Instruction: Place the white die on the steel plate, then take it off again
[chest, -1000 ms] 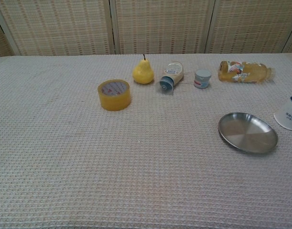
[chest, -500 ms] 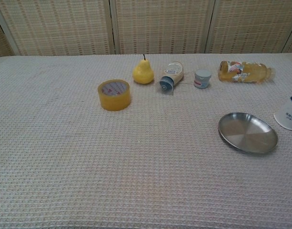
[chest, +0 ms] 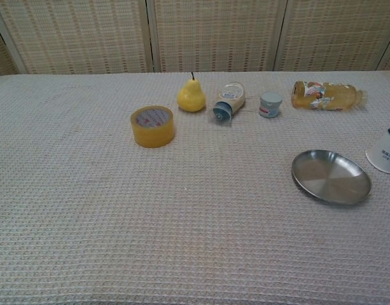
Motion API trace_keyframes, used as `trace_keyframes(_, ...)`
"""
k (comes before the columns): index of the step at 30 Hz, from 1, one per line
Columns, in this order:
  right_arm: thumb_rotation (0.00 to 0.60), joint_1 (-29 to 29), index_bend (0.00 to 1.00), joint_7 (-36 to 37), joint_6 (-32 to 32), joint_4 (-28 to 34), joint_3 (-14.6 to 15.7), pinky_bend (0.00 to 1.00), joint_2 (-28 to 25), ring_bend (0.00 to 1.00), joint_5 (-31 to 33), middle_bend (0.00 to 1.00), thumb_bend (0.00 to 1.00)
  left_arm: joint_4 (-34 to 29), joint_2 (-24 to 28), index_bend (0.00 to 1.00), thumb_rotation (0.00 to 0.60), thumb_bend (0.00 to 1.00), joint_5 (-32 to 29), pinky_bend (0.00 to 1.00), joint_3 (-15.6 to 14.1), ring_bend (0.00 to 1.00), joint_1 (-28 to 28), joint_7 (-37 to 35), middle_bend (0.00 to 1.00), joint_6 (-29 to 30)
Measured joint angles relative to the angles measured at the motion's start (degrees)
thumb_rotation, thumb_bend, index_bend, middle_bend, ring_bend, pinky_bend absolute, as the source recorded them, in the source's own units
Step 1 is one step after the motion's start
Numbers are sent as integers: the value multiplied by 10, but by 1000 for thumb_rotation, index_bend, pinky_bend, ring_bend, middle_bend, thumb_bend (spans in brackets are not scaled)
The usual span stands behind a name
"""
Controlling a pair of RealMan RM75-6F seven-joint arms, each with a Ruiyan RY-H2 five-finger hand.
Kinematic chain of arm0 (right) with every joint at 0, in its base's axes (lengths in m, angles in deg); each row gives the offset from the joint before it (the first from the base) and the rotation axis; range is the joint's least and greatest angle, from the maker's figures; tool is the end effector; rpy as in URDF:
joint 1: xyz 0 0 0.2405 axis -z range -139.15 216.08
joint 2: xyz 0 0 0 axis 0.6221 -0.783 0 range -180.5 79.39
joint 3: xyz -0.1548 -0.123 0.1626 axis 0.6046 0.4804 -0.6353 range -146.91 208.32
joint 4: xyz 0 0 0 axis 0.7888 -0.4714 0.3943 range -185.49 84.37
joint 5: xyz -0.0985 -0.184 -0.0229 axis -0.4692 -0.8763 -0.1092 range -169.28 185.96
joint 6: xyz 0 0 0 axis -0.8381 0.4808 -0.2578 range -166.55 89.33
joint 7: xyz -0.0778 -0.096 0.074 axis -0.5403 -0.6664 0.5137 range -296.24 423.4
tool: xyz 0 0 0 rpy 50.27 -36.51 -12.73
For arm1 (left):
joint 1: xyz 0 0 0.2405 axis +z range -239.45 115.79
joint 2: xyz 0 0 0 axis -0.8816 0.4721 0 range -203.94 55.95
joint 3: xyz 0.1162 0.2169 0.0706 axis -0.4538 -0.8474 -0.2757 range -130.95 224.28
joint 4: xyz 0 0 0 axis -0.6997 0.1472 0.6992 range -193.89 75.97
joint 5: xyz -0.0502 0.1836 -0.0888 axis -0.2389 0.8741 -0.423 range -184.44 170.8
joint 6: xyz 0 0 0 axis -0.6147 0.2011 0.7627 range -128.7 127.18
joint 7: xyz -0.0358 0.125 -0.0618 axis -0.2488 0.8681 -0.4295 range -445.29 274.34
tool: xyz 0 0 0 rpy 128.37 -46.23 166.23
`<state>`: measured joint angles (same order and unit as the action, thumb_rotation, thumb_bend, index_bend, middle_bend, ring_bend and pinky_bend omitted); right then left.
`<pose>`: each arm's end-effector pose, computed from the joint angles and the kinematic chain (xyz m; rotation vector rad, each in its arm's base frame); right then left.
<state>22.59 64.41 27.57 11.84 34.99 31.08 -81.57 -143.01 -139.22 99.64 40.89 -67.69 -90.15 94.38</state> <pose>-0.3654 -0.2221 0.0517 1.8243 -0.8705 0.5793 -0.2901 0.1471 0.1459 -1.7112 -0.7314 -1.0970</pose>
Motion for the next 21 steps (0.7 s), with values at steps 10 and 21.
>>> trace_keyframes(10, 600, -7, 567, -21, 38, 73, -3, 1000, -23, 781, -31, 842, 248, 0, 0, 472, 600, 430, 0, 655, 0, 534, 0, 0, 557, -2)
trace_keyframes(21, 600, -55, 567, -58, 20, 99, -39, 1000, -8, 777, -33, 842, 248, 0, 1, 472, 600, 431, -2, 654, 0, 534, -1, -2, 557, -3)
